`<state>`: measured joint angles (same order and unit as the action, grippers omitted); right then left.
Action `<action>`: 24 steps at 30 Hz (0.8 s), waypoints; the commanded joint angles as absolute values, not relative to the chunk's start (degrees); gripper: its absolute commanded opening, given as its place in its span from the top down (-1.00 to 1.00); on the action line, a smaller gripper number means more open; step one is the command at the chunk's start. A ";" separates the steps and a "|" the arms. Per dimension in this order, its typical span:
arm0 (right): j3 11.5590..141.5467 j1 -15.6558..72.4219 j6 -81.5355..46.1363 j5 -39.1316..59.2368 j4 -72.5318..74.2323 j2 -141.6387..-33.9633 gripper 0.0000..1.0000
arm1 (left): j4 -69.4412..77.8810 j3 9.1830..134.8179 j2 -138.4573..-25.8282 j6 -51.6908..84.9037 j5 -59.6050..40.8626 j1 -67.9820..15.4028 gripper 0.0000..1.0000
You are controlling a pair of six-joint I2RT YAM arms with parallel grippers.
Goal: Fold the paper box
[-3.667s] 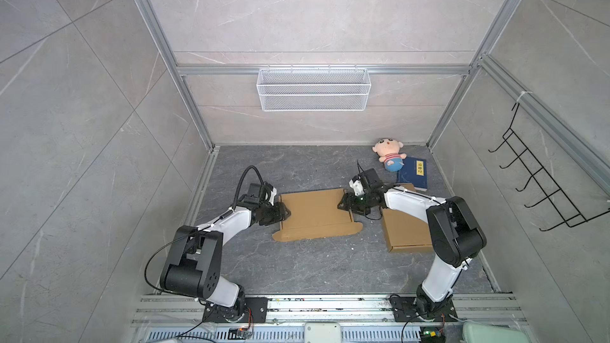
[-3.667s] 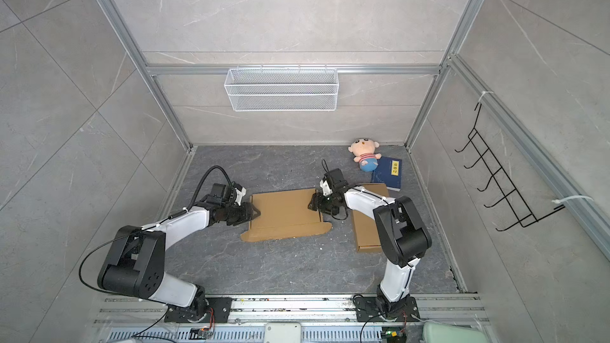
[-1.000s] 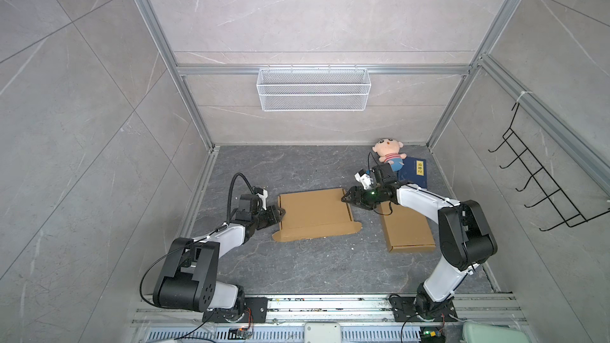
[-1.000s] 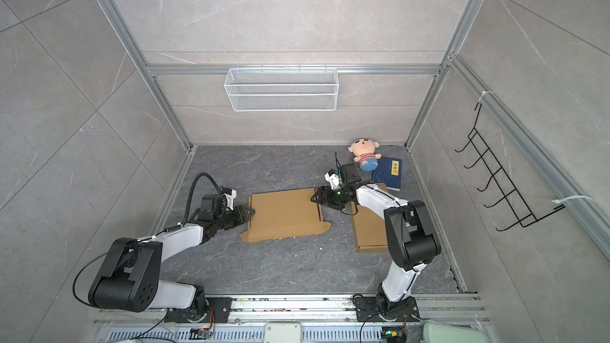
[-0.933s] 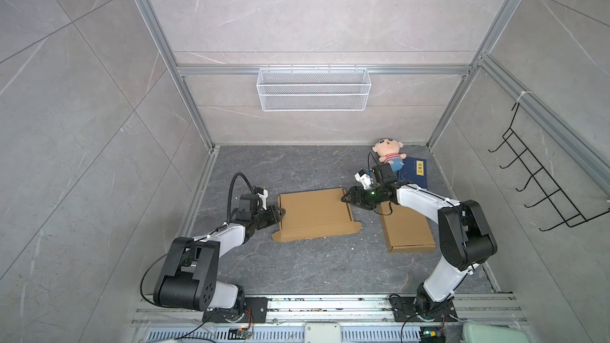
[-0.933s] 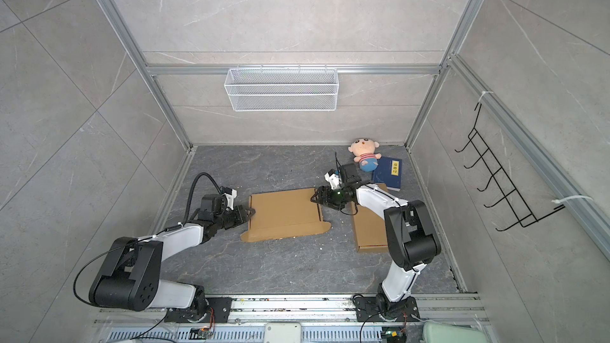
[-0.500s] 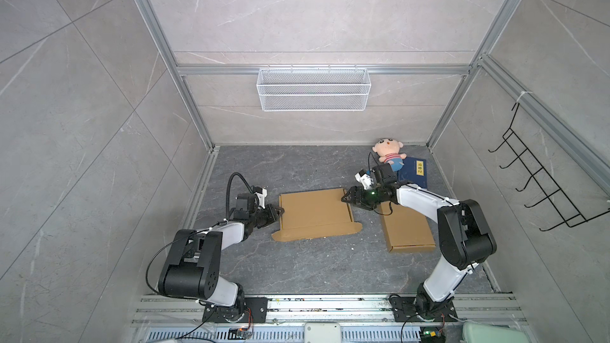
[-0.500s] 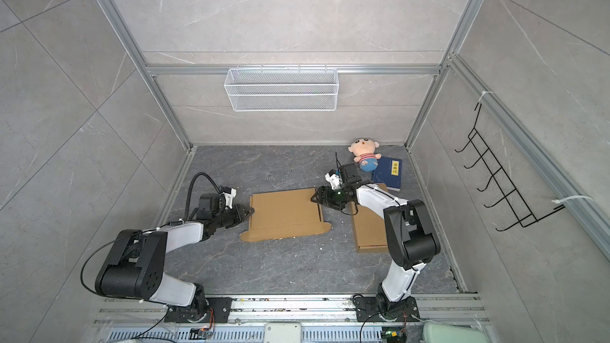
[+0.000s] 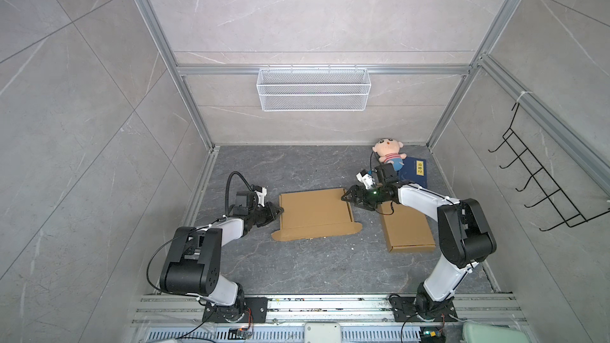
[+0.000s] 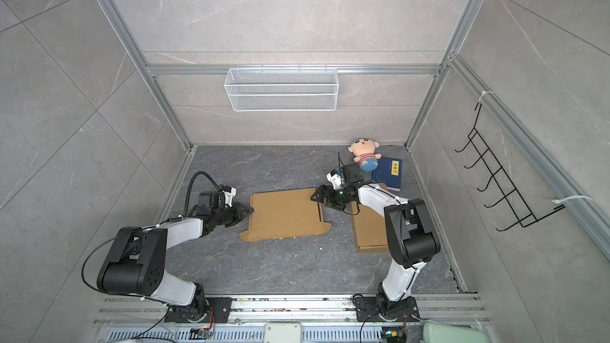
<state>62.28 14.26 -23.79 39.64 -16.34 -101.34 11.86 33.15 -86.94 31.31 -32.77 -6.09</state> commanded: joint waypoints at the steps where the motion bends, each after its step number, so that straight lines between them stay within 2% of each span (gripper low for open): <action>1: 60.41 13.32 -24.34 41.63 -15.63 -101.20 -0.83 | 3.59 32.49 -88.58 30.63 -29.28 -5.28 0.57; 15: 57.84 13.31 -26.94 46.68 -10.61 -104.80 -0.90 | 2.11 32.96 -89.29 30.80 -28.39 -4.48 0.63; 24: 56.76 14.88 -31.62 51.88 -3.33 -108.60 -0.72 | 2.13 33.05 -89.47 30.50 -28.29 -4.48 0.63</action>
<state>57.67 13.93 -29.21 48.86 -7.16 -107.18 10.22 33.95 -87.20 31.33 -33.74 -5.32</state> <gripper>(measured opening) 0.866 0.188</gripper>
